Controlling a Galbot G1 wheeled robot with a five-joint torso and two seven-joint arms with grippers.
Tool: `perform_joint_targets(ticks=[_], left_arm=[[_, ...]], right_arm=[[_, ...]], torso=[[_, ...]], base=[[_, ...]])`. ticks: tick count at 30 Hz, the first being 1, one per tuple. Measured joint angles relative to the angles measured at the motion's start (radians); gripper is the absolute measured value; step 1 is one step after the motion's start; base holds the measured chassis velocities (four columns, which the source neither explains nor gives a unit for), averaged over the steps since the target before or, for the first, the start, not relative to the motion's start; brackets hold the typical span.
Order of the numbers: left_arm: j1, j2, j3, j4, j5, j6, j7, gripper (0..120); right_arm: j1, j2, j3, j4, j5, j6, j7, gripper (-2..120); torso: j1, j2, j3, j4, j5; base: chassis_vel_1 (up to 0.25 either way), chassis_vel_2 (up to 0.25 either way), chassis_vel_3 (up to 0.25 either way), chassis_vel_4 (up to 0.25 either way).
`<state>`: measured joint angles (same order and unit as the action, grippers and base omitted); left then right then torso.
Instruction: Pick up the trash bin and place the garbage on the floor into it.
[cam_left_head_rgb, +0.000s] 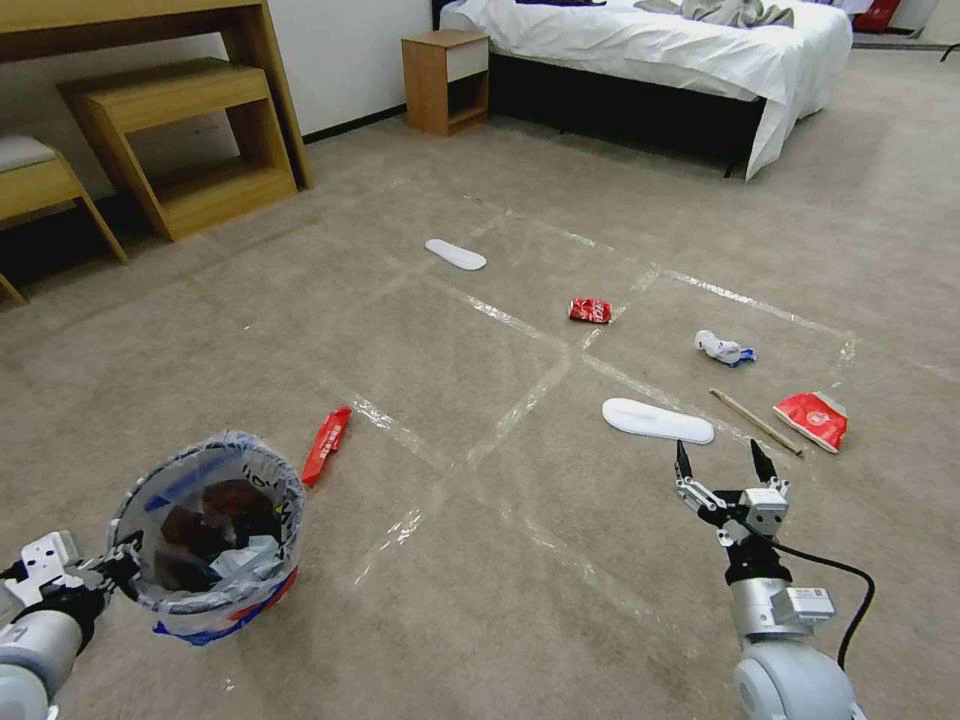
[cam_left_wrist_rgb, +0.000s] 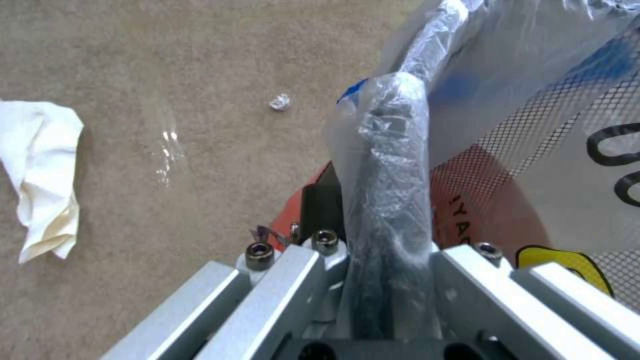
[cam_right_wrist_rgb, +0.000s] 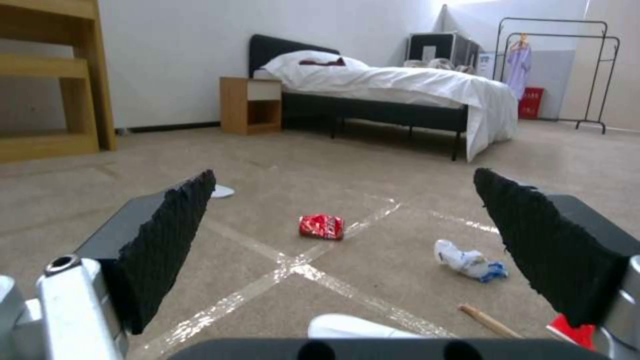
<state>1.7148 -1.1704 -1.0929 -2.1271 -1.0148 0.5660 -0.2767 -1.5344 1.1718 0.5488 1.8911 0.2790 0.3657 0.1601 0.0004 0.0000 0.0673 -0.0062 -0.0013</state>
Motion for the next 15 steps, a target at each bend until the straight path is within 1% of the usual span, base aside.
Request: perform_joint_targets(ticks=[7, 15], left_arm=[[0.013, 0.001, -0.008, -0.016, -0.010, 0.004, -0.003, 1], [0.016, 0.004, -0.015, -0.018, -0.013, 0.005, -0.004, 1]], right_arm=[[0.003, -0.011, 0.002, 0.007, 0.004, -0.006, 0.001, 99], [0.013, -0.008, -0.001, 0.007, 0.005, -0.015, 0.002, 99]], torso=[[0.000, 0.000, 0.000, 0.0000, -0.0001], [0.000, 0.000, 0.000, -0.0001, 0.0000]], base=[[-0.052, 0.045, 0.045, -0.045], [-0.038, 0.034, 0.038, -0.032]])
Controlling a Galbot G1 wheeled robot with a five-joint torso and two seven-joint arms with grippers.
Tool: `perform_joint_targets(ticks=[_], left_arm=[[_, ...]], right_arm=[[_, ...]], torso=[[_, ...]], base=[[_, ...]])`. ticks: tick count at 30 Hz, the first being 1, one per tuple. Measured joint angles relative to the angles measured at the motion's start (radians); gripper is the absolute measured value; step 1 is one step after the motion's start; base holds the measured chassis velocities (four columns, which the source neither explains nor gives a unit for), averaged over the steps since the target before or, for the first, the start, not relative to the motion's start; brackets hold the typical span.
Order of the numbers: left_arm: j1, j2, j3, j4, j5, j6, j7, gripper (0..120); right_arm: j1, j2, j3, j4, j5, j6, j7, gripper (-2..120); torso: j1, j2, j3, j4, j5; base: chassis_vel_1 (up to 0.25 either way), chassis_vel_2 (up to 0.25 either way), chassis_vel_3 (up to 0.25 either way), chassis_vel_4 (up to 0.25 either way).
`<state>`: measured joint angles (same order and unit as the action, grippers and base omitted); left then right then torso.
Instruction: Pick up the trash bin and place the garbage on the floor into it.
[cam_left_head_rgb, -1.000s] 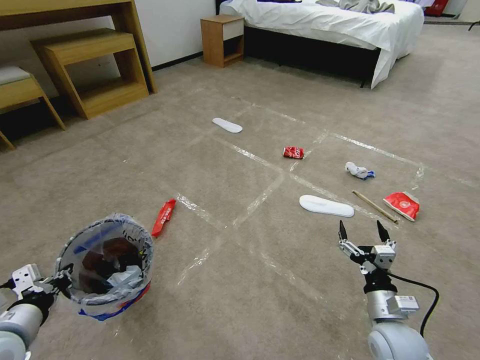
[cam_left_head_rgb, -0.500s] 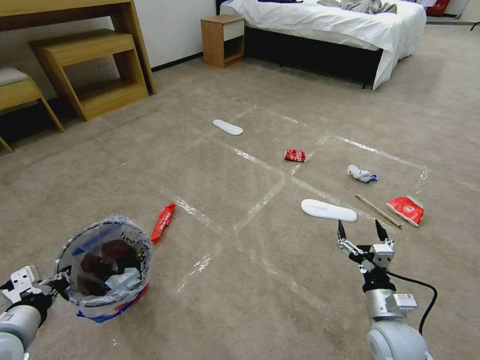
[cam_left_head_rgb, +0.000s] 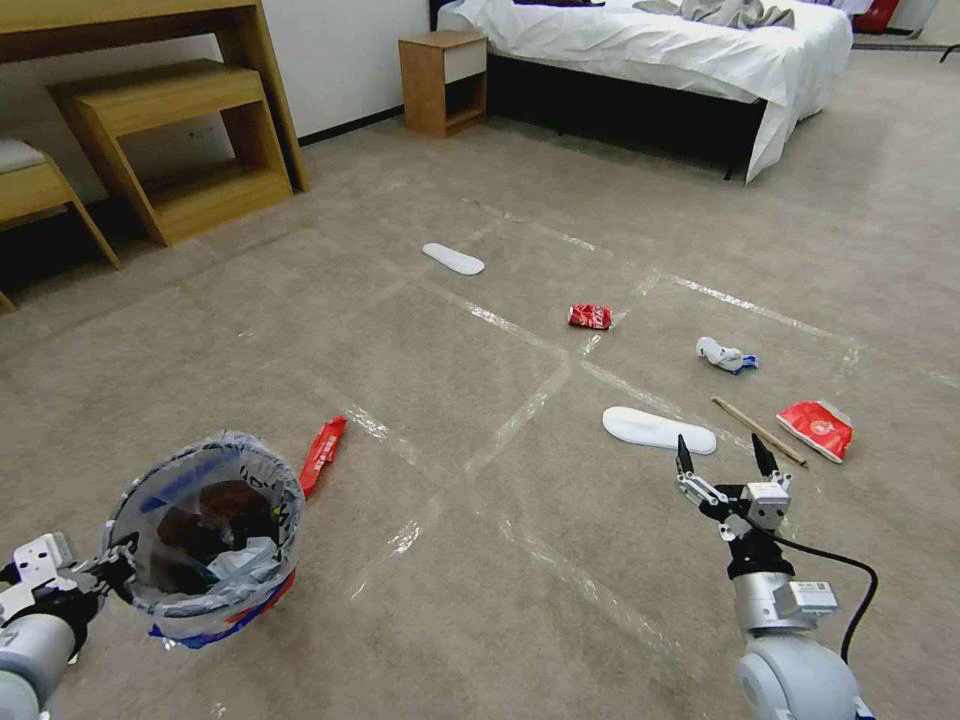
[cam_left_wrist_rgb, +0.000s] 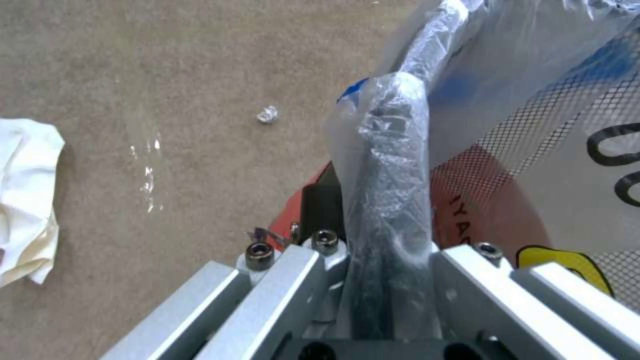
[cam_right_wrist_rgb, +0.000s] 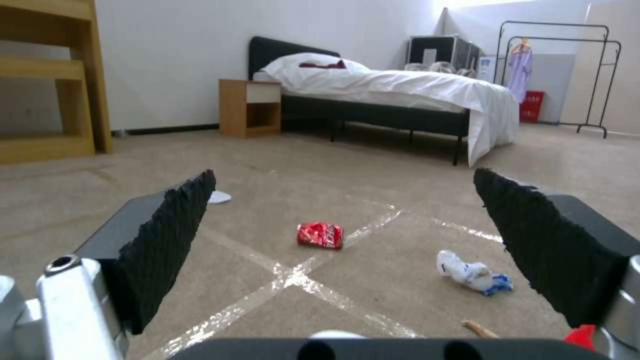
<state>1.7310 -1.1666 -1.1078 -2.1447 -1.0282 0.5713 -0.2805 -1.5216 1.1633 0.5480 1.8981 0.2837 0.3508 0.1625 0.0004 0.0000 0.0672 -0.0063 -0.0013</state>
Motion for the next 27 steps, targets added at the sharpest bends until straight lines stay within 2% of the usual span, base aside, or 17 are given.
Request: perform_joint_targets(ticks=[27], left_arm=[[-0.020, 0.006, 0.006, 0.032, 0.000, -0.003, 0.005, 1]], right_arm=[[0.021, 0.021, -0.008, -0.018, -0.014, -0.018, 0.003, 98]], torso=[[0.000, 0.000, 0.000, 0.0000, 0.0000]], base=[[-0.084, 0.083, 0.086, -0.086]])
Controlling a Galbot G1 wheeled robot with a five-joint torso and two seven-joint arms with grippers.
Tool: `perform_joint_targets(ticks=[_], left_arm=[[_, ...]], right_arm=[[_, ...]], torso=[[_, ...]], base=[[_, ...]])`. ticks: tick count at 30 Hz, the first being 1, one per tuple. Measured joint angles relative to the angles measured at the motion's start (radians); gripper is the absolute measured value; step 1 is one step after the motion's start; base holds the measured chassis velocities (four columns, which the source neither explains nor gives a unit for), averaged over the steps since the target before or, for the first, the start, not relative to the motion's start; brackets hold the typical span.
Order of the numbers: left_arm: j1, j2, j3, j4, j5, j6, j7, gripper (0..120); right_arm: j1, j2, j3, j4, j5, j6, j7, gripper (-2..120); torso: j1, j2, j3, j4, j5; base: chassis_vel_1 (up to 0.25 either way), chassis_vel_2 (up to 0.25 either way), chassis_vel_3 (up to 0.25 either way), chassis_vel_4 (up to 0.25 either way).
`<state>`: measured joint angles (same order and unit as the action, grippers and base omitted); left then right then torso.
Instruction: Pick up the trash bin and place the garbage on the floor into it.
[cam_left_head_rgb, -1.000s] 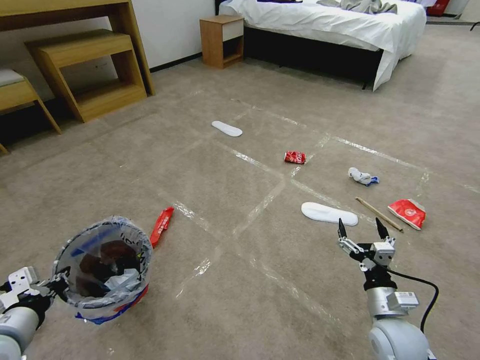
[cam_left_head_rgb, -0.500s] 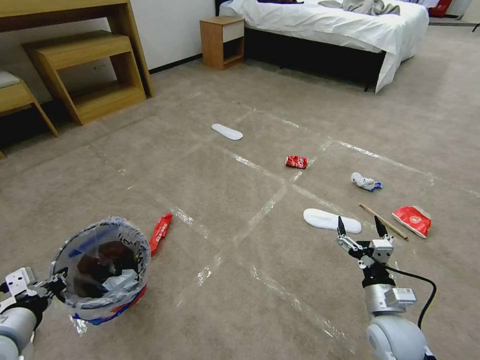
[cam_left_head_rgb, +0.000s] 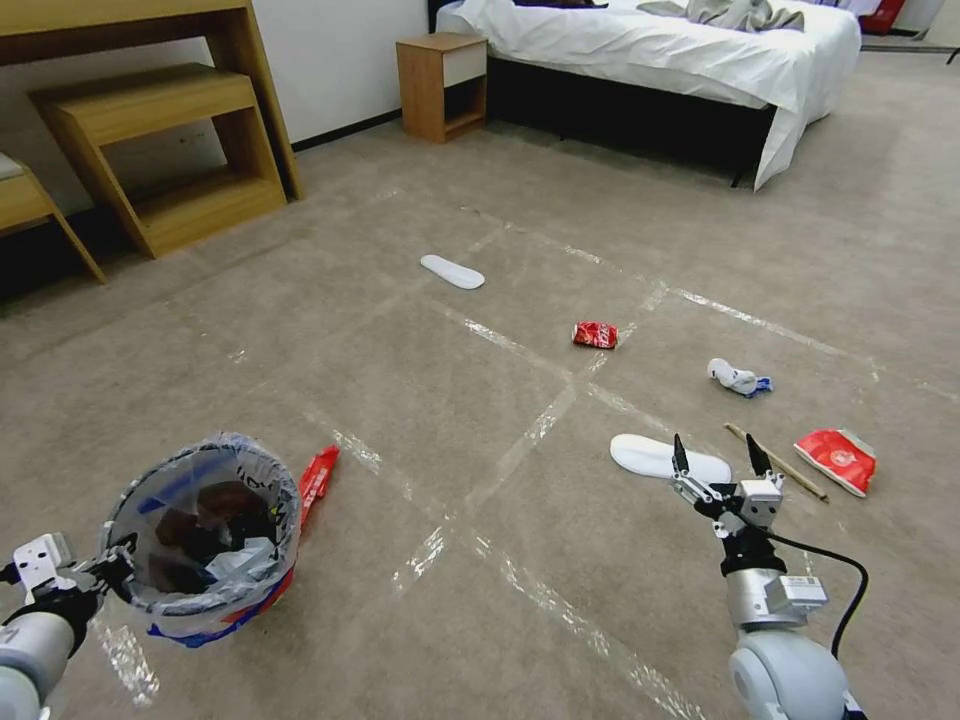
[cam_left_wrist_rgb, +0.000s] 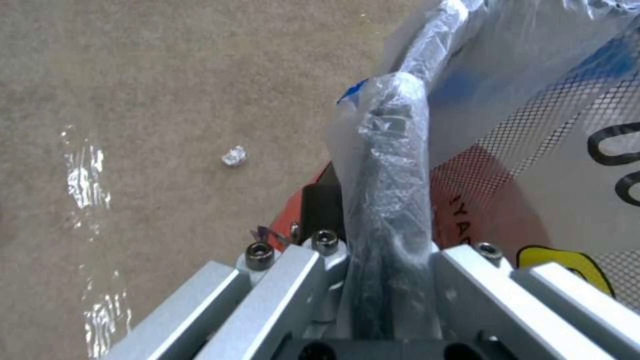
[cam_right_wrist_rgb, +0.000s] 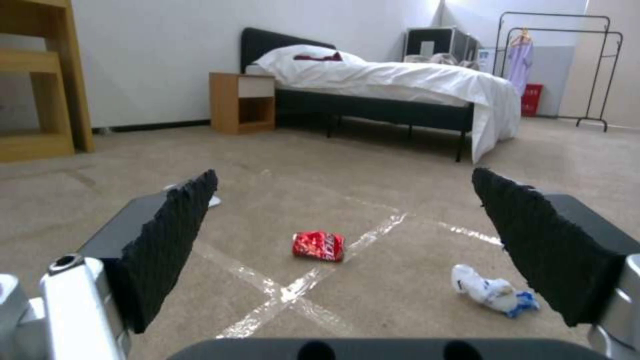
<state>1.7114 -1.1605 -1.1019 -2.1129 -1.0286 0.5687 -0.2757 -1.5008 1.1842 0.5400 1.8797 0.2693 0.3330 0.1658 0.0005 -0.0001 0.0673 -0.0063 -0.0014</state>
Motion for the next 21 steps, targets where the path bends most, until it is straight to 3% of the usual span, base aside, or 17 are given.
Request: perform_joint_targets(ticks=[21], left_arm=[[0.006, -0.006, -0.014, -0.002, 0.002, -0.001, -0.002, 1]], right_arm=[[0.001, -0.018, -0.007, -0.002, -0.001, 0.012, -0.003, 98]], torso=[[0.000, 0.000, 0.000, -0.0001, 0.0000]], base=[[-0.090, 0.093, 0.095, -0.088]])
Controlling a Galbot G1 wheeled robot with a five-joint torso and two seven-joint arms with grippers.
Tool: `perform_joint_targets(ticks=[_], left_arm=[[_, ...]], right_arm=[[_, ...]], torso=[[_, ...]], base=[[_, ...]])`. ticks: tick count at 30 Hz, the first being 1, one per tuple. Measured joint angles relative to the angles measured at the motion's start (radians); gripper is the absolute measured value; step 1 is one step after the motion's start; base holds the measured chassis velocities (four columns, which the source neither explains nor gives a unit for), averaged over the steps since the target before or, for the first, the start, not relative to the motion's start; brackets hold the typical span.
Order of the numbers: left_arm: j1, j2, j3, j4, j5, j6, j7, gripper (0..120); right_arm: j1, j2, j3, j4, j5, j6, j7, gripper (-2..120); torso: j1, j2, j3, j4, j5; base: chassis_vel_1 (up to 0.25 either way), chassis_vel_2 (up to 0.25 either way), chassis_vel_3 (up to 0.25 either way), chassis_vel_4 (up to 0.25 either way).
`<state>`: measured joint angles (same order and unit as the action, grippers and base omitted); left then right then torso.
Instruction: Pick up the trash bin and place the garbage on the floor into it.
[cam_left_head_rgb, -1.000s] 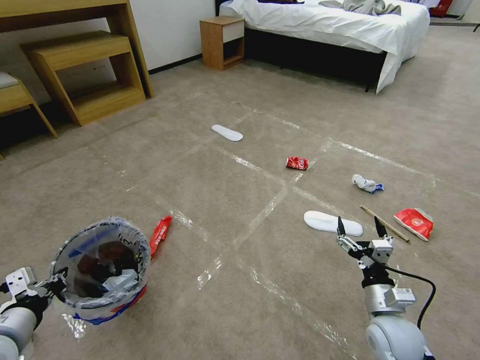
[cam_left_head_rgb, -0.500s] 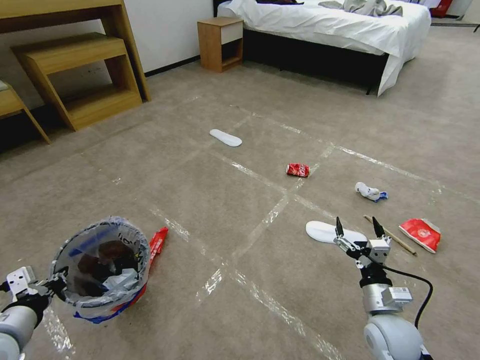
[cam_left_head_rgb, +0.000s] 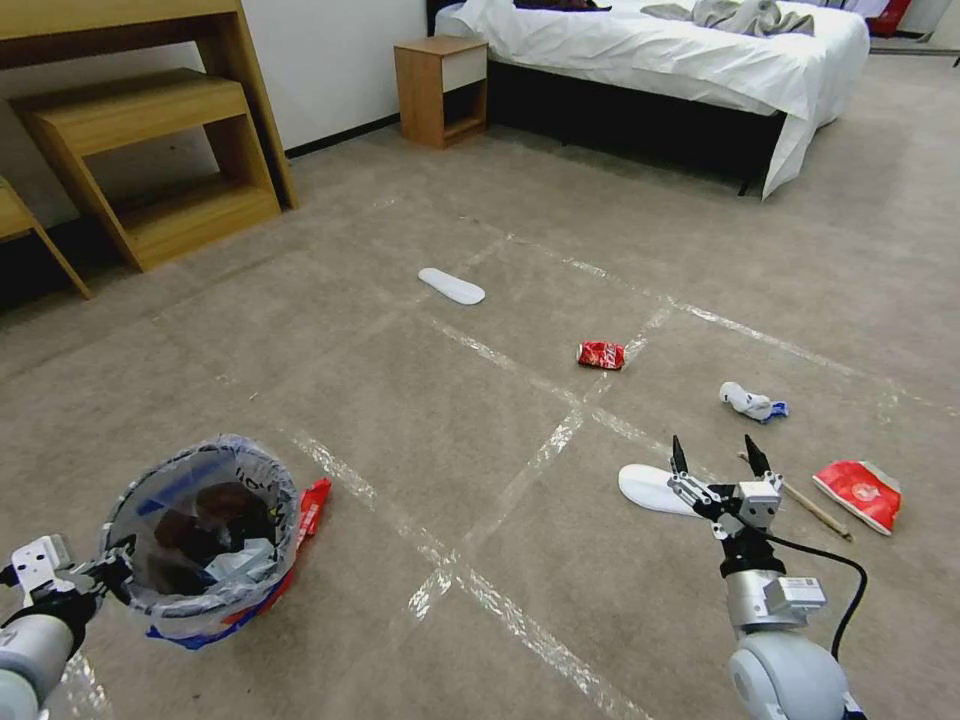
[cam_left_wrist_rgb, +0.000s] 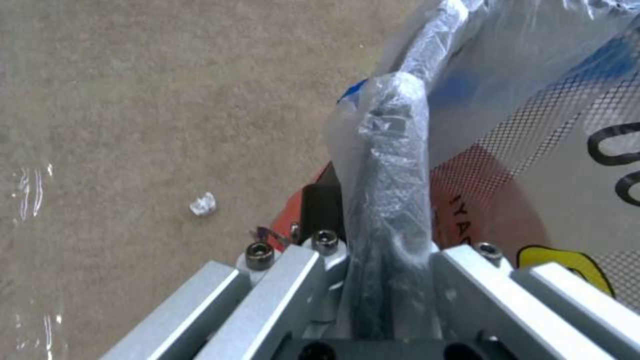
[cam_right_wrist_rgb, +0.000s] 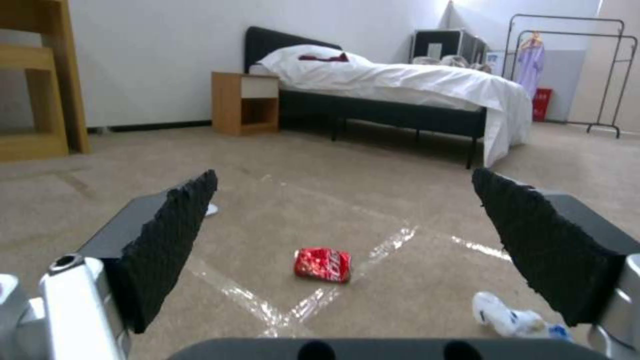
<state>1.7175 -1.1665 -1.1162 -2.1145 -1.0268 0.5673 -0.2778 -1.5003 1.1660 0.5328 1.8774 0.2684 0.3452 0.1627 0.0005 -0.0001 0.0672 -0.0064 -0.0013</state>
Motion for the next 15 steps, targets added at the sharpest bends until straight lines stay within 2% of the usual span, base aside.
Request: perform_joint_targets(ticks=[5, 15], left_arm=[[0.006, 0.006, -0.019, 0.010, -0.001, 0.000, -0.002, 1], [0.010, 0.015, -0.034, 0.023, -0.009, 0.002, -0.004, 1]], right_arm=[[0.024, -0.019, -0.019, -0.014, 0.018, 0.018, -0.012, 99], [0.049, -0.030, -0.035, -0.031, 0.033, 0.015, -0.018, 100]], torso=[[0.000, 0.000, 0.000, 0.0002, 0.0000], [0.000, 0.000, 0.000, 0.0002, -0.0001]], base=[[-0.057, 0.058, 0.064, -0.050], [0.000, 0.000, 0.000, 0.000]])
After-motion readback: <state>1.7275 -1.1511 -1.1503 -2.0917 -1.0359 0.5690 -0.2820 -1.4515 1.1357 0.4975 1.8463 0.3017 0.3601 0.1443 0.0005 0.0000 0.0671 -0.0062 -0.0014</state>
